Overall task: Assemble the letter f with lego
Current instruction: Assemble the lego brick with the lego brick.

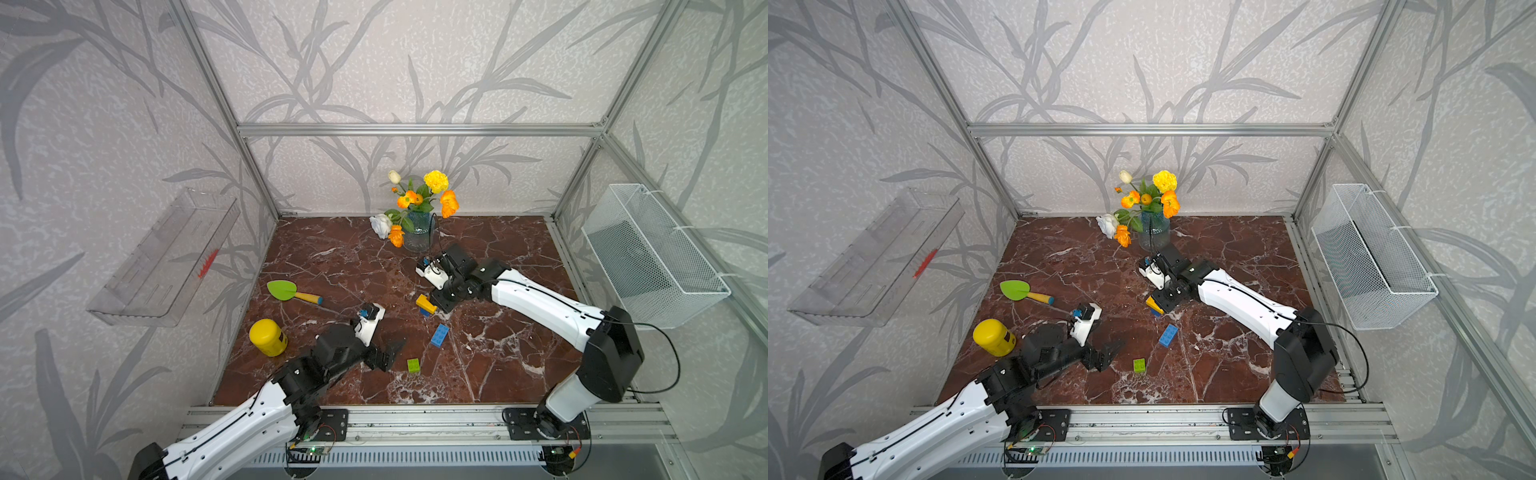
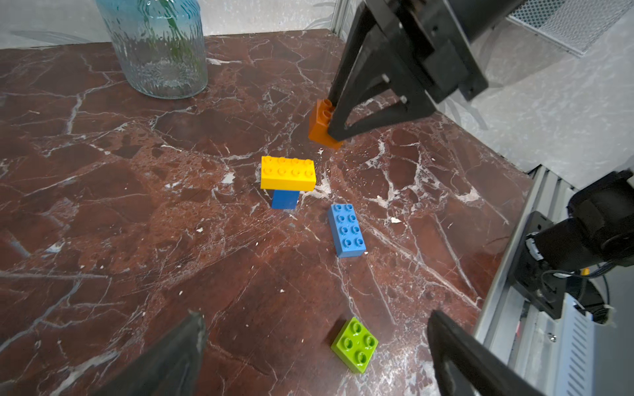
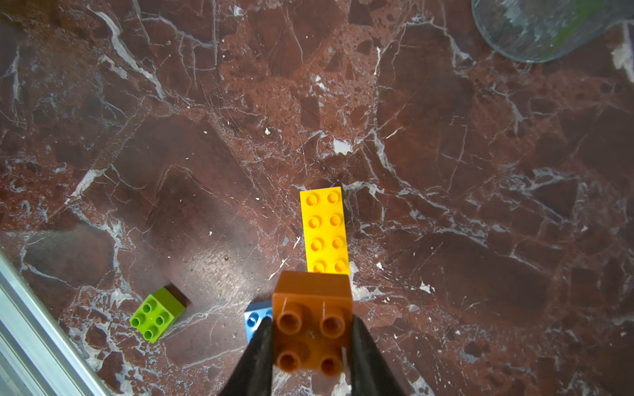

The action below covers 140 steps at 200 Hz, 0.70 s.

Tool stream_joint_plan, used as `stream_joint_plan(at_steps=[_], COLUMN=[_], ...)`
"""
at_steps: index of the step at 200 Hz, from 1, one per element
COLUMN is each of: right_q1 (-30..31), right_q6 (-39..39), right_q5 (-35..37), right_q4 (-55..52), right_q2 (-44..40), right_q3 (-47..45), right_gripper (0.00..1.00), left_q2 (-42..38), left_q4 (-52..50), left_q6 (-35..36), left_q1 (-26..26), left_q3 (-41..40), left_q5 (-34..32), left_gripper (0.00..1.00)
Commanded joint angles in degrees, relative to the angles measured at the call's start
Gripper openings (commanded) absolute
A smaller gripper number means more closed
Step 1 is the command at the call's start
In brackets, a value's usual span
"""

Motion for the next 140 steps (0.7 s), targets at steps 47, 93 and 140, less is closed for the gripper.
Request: stream_joint_plan(at_steps=[47, 93, 140], right_q1=[-0.32, -0.32, -0.32], right_q6=[-4.91, -5.76, -6.54], right_q5=[-0.57, -0.17, 1.11], right_q4=[-3.22, -3.76, -4.61], right_q2=[8.41, 10.92, 12.34], right_q3=[6.93, 8.93, 9.56], right_gripper=[0.22, 0.21, 0.21], left_q2=[-6.25, -7.20, -7.21], left_q4=[-0.01, -1.16, -1.19], left_q6=[3.29, 4.29, 5.57], left_q1=[-3.03, -4.68, -5.34], left_q3=[-2.62, -2.21, -1.72], left_q5=[-9.03, -12.55, -13.51], left_gripper=[0.99, 0.99, 0.99])
